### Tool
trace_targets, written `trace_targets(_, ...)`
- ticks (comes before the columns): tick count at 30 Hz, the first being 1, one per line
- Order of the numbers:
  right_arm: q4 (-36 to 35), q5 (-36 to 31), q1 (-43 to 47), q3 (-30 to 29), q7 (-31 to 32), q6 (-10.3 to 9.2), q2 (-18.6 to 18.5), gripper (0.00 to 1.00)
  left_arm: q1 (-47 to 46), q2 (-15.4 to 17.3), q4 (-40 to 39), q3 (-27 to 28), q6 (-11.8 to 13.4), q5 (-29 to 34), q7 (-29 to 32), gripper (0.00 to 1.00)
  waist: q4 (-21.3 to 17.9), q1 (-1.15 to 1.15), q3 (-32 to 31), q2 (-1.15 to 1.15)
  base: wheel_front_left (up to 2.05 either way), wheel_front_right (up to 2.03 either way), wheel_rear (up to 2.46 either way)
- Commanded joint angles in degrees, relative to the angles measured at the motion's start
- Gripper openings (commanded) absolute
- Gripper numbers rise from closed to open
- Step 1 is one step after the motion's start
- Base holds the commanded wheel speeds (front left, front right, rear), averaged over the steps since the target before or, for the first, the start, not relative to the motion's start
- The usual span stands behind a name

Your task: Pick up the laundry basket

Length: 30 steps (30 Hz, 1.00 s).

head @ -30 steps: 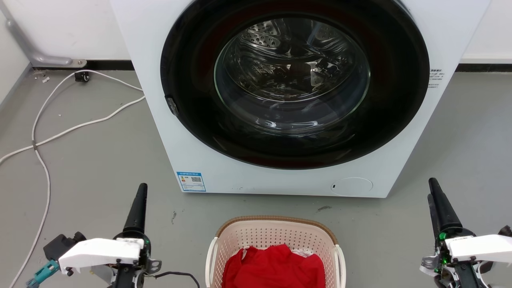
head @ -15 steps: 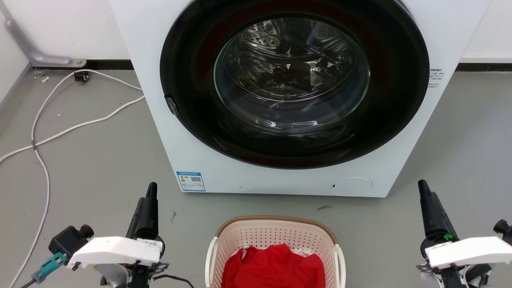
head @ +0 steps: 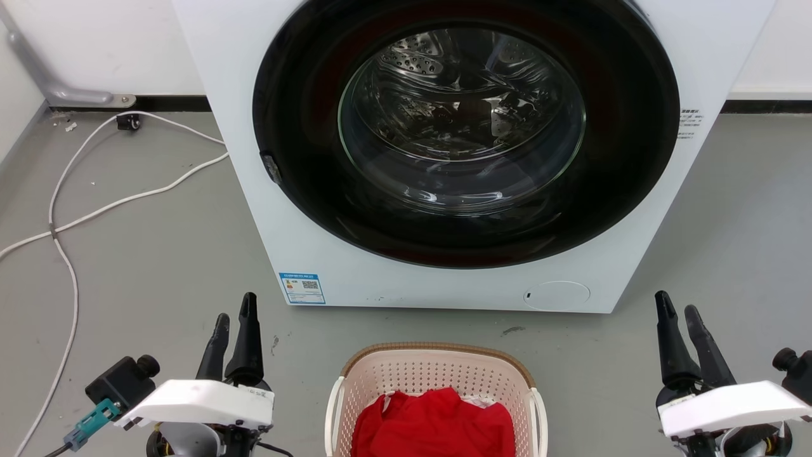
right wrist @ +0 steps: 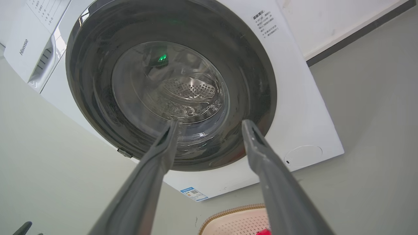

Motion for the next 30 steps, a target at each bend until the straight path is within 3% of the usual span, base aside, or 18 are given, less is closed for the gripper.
trace_targets(1,-1.14,-2.13,0.08,0.15,-0.57,0.01,-0.07,1.00,-0.16,0.18,-1.13,-0.27,0.25,1.83,-0.68,1.00,-0.01,0.00,-0.03,0.00,0.00,0.00,0.00)
trace_targets(30,-3.78,-23.61,3.04,1.26,-5.48,0.01,0.05,1.00,2.06,0.11,-2.26,-2.63,2.07,20.55,-5.60,1.00,-0.18,0.00,0.15,0.00,0.00,0.00,0.00)
